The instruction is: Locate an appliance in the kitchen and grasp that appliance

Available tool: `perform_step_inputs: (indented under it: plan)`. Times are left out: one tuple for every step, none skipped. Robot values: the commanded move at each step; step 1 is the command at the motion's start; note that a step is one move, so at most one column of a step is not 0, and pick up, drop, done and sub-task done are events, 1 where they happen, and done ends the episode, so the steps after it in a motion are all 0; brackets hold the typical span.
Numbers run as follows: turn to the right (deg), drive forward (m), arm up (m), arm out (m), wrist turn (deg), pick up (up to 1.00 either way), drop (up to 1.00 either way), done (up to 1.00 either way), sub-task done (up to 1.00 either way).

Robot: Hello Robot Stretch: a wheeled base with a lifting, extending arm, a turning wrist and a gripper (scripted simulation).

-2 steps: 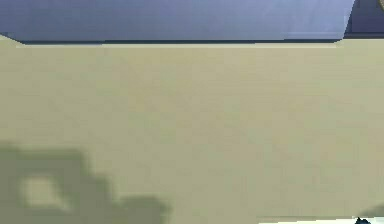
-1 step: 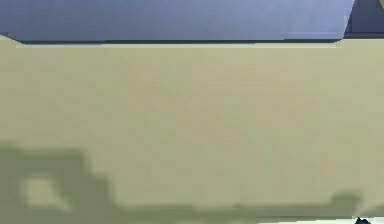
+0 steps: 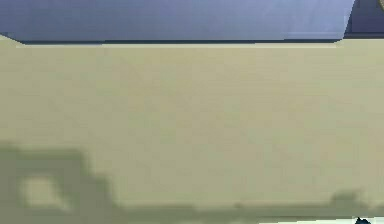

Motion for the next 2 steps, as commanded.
perform_step_inputs:
  plan:
    - [0.0,0.00,0.00,0.00,45.0,0.00,0.00,0.00,0.00]
    - [0.0,0.00,0.00,0.00,45.0,0.00,0.00,0.00,0.00]
